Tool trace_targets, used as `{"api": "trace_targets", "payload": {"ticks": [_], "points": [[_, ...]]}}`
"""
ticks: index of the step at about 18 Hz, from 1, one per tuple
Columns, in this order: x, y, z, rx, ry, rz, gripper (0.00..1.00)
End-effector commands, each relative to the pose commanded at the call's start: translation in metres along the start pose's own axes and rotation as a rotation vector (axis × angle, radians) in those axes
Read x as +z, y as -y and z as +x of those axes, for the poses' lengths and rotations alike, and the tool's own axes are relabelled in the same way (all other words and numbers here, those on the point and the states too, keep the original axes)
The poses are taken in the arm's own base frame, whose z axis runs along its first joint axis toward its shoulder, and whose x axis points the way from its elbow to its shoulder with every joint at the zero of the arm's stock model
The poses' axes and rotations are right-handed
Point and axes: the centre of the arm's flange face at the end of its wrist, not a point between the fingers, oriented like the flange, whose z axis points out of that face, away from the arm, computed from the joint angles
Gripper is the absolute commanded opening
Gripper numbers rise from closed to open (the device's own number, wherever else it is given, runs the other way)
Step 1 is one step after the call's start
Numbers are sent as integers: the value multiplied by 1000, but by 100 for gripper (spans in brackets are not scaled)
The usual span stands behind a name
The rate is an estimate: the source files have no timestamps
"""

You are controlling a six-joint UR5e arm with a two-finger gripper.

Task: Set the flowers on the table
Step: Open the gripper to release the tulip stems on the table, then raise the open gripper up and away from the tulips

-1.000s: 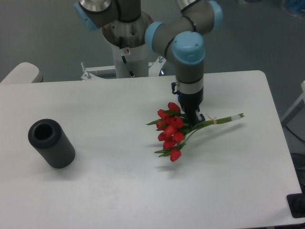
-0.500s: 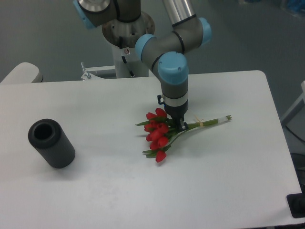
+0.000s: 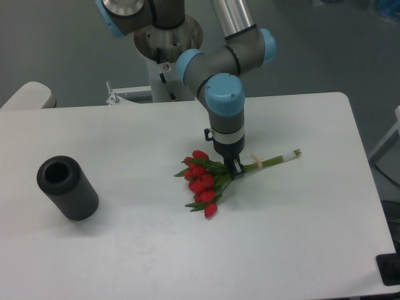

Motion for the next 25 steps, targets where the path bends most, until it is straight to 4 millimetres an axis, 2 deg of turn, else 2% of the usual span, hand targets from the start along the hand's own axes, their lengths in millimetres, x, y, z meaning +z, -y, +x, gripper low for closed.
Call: {"api": "trace_targets", "payload": {"ticks": [6, 10, 14, 18, 21, 25], "points": [[-62, -18, -59, -87, 104, -12, 99], [-93, -17, -102, -163, 92, -2, 99], [-106, 5, -130, -231, 93, 29, 99], [-118, 23, -154, -364, 124, 162, 99], [-124, 30, -163, -389, 134, 245, 99], [-126, 29, -166, -389, 138, 257, 99]]}}
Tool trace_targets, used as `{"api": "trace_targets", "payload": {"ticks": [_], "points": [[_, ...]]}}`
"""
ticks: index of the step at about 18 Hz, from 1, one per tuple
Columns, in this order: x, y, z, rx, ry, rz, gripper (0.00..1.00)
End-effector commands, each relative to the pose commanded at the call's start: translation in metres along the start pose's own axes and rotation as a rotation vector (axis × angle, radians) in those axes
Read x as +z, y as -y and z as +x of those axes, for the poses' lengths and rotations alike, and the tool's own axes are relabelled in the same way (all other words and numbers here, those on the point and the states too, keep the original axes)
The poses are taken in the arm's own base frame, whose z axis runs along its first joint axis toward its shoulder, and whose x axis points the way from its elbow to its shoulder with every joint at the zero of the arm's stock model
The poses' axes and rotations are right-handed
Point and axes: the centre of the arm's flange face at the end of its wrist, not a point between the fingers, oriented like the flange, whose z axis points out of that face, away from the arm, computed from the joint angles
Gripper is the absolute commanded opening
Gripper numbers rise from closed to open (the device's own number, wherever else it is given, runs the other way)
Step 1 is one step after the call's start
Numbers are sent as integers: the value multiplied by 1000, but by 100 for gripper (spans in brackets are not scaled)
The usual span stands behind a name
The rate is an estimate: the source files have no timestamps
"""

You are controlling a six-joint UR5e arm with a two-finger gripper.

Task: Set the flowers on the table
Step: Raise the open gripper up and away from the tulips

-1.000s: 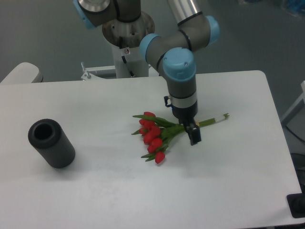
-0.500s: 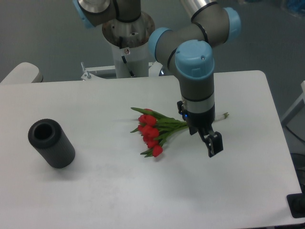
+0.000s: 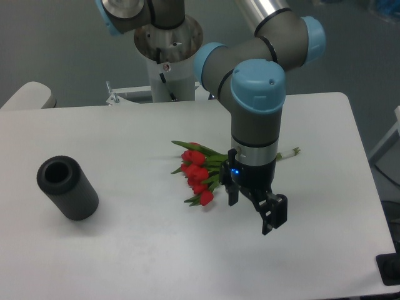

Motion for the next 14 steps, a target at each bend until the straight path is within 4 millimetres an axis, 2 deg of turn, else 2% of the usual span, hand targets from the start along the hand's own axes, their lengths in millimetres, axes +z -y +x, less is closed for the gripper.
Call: {"api": "trace_targets", "payload": {"ticks": [14], "points": [[-2, 1, -5, 12, -11, 1, 99]]}}
